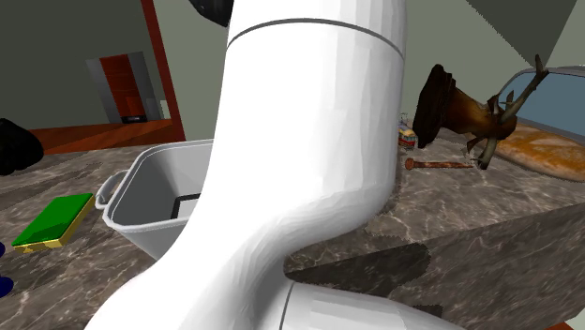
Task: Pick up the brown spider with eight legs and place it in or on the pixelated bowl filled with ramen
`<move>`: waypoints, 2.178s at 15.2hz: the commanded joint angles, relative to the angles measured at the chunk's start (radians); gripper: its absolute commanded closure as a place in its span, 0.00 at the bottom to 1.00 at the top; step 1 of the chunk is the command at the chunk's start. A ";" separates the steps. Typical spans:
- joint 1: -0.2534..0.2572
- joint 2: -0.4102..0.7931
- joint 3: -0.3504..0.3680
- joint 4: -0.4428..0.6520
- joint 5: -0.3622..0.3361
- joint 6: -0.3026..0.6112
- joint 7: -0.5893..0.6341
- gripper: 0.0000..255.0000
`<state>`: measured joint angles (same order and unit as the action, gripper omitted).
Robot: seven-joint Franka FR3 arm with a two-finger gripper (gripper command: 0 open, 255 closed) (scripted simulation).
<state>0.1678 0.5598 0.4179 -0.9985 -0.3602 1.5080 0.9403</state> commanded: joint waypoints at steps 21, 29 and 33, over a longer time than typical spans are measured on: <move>-0.395 -0.311 -0.085 -0.432 0.143 0.203 -0.388 1.00; -0.403 -0.320 -0.088 -0.551 0.142 0.313 -0.375 1.00; -0.406 -0.318 -0.090 -0.602 0.138 0.365 -0.367 1.00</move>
<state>-0.2375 0.2448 0.3281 -1.5819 -0.2217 1.8573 0.5700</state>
